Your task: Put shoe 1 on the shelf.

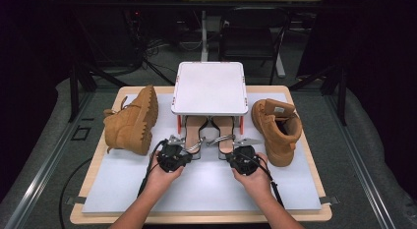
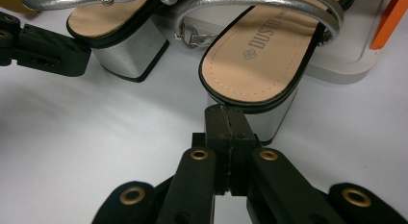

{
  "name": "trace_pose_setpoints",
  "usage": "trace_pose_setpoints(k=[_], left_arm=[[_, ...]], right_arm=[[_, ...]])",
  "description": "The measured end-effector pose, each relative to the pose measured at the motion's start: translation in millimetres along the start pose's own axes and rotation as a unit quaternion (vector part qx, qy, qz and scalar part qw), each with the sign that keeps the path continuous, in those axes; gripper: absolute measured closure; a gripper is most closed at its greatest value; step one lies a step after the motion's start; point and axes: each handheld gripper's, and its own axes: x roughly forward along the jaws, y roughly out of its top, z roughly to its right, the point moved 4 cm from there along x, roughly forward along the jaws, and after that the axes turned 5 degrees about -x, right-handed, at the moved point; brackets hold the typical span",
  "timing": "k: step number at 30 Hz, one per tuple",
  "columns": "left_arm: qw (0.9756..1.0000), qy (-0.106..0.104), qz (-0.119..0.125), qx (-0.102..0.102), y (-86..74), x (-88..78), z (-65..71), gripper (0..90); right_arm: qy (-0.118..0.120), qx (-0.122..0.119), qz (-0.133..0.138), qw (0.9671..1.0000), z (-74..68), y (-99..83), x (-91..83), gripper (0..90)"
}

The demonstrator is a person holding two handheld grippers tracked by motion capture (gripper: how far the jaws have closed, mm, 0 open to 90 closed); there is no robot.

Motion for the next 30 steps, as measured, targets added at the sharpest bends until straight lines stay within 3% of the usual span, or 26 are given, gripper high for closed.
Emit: trace_pose_setpoints(k=[17, 30], left_arm=[[1.0, -0.001, 0.007, -0.004, 4.1, -4.0, -0.4, 89.8], [0.9998, 0.007, 0.015, -0.009, 8.6, -7.5, -3.9, 89.8]], right_arm=[[-0.003, 0.006, -0.009, 0.9999, -0.3, 0.5, 2.0, 90.0], [-0.006, 0.001, 0.012, 0.9999, -1.9, 7.2, -1.9, 90.0]])
